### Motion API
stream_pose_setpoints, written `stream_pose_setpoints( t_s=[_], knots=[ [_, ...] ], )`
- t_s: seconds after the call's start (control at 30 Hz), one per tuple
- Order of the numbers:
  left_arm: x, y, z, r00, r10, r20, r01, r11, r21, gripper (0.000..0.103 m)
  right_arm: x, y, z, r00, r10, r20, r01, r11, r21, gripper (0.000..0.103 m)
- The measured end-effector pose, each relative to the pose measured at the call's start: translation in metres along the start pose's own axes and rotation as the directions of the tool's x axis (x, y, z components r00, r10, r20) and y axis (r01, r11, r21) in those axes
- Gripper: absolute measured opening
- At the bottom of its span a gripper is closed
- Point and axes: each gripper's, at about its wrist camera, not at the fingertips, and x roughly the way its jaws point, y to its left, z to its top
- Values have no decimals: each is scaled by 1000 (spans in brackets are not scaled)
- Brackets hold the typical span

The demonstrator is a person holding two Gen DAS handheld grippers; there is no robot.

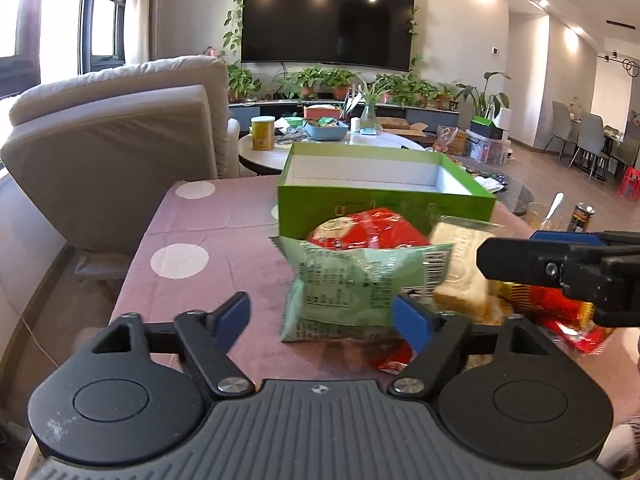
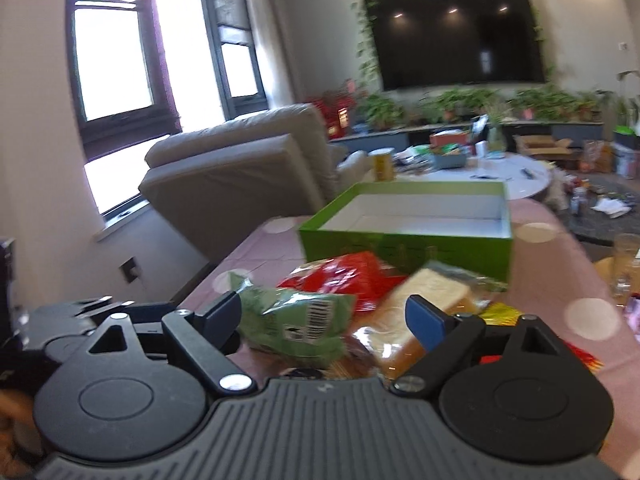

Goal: Organize snacks
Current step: 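Reach the left tool to the green chip bag and close on it, then lift the green chip bag with the left tool and release it into the green box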

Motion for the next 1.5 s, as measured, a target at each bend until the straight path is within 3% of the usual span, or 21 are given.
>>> stream_pose_setpoints(
  t_s=[0.53, 0.63, 0.73, 0.93, 1.17, 1.5],
  knots=[
    [47, 12, 2, 994, -96, -54, 98, 995, 37, 72, 67, -13, -2, 984, 76, -161, -60, 993, 99, 66],
    [51, 10, 0, 986, -150, -77, 153, 987, 40, 60, 74, -16, -3, 980, 64, -188, -43, 992, 116, 66],
    [45, 2, -2, 987, -146, -65, 150, 987, 63, 60, 72, -21, -4, 978, 84, -193, -55, 987, 154, 65],
    [23, -4, 10, 988, -151, -12, 151, 986, 69, 60, 52, -15, 1, 986, 71, -152, -51, 990, 134, 65],
    [-2, -18, 40, 984, -164, 74, 157, 983, 96, 60, 27, -9, 28, 998, 57, -32, -54, 995, 86, 65],
    [8, -34, 85, 980, -155, 126, 136, 980, 147, 61, 32, -26, 64, 997, 44, 67, -49, 996, 73, 65]
  ],
)
